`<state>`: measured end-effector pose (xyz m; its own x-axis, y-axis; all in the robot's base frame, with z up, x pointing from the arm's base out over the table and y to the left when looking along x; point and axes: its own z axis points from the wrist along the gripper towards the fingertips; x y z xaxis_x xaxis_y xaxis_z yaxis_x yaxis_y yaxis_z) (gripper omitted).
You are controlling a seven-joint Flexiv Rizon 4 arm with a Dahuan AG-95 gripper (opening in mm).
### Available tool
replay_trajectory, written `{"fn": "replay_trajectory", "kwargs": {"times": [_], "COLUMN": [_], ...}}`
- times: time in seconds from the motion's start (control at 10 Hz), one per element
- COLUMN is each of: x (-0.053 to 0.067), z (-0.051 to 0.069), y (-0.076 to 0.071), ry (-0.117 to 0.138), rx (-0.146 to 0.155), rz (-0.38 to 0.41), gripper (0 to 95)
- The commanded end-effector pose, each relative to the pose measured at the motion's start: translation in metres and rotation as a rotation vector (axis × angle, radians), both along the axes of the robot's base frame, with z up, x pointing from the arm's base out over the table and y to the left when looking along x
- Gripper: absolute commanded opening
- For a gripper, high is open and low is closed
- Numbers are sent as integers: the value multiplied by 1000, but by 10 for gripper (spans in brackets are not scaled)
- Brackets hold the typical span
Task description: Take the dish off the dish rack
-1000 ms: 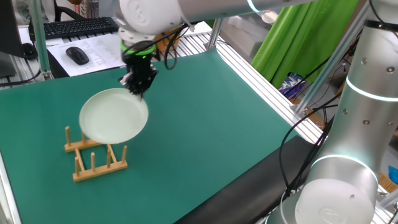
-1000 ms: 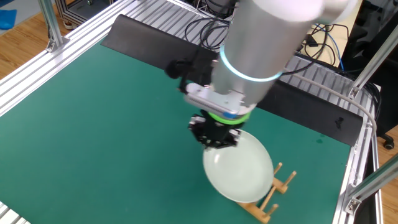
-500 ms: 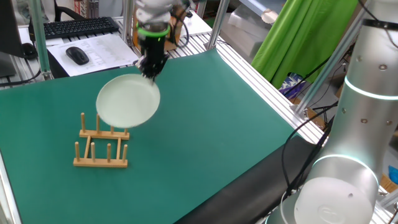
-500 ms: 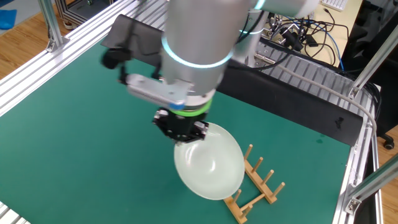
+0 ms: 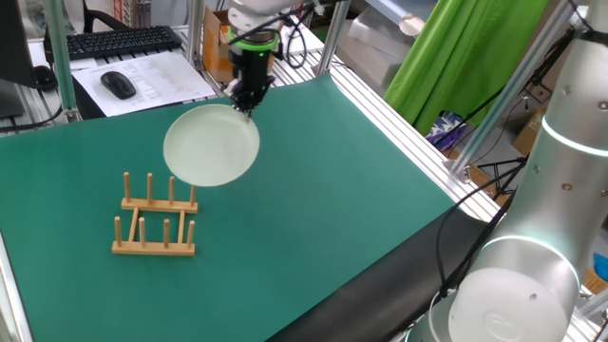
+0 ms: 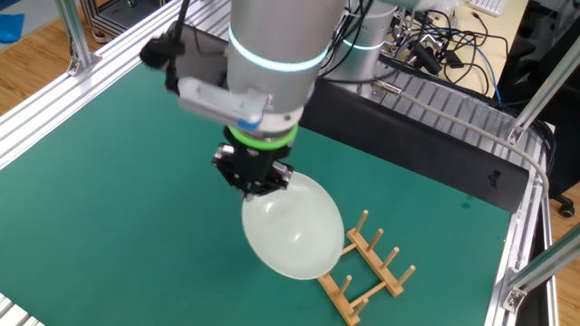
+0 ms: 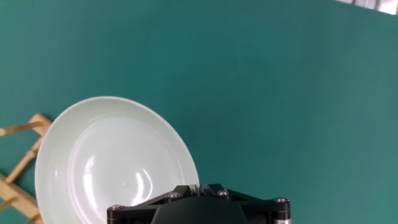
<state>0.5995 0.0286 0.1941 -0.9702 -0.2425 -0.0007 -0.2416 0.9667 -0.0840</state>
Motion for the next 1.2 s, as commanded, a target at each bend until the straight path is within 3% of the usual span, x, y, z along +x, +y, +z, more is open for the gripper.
{"fn": "replay_trajectory", "kwargs": {"times": [0.1, 0.4, 0.8, 1.1, 1.2], "x": [6, 7, 6, 9, 8], "z": [3, 4, -8, -27, -39], "y": [-11, -27, -37, -39, -39], "ry": [8, -36, -48, -57, -74], "rx": [3, -12, -13, -1, 1], "rz": [0, 3, 5, 5, 6], "gripper": [0, 0, 0, 0, 0]}}
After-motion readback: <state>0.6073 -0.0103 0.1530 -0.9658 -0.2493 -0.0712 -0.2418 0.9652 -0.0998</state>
